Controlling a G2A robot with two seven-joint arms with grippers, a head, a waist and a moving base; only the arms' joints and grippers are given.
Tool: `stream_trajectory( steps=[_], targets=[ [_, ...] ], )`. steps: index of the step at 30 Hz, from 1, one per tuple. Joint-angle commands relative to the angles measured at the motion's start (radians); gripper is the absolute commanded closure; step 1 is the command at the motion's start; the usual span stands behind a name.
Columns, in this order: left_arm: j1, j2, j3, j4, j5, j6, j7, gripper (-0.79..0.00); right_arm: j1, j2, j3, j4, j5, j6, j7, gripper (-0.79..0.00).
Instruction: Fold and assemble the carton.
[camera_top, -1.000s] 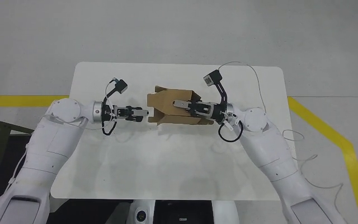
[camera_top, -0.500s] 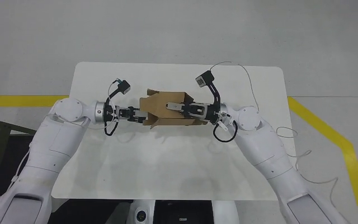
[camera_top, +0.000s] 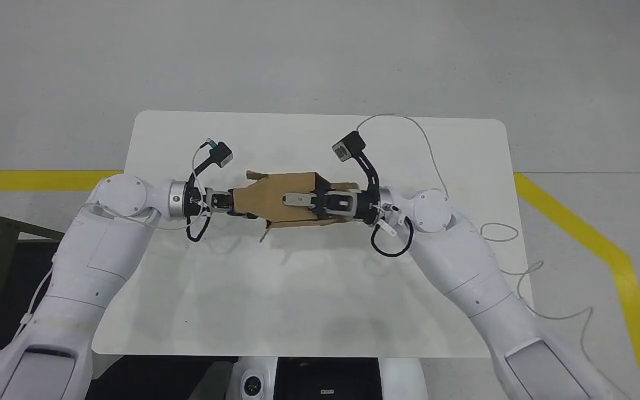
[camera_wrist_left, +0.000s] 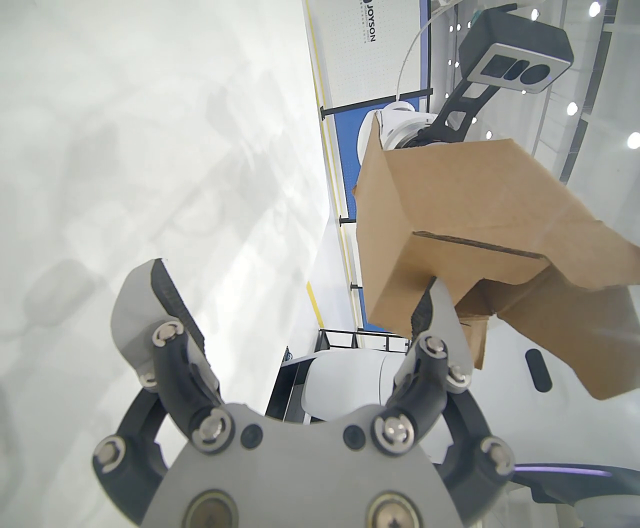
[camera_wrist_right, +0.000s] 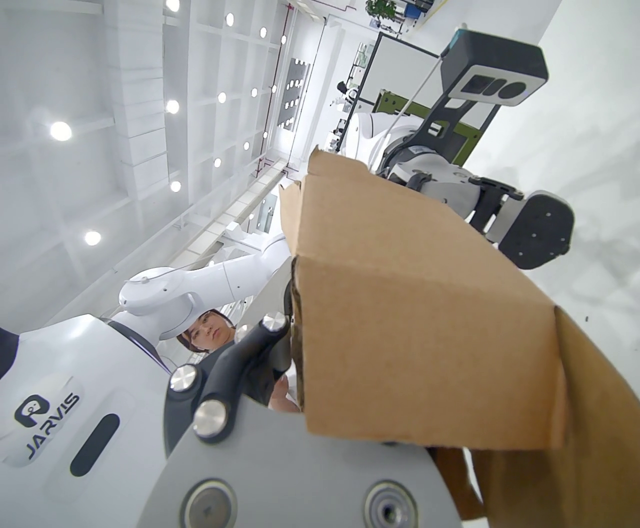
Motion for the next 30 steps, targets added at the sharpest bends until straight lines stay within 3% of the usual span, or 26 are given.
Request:
stream_trajectory(
  steps=[1,30],
  targets=[
    [0.0,0.0,-0.001,-0.001,-0.003,0.0,0.0,-0.785,0.004,-0.003,-0.005,0.005,0.003,-0.001,0.004,0.0],
    [-0.001,-0.004,-0.011,0.014,-0.041,0.011,-0.015,-0.785,0.017,-0.028,-0.018,0.037,0.017,-0.009,0.024,0.0]
  ],
)
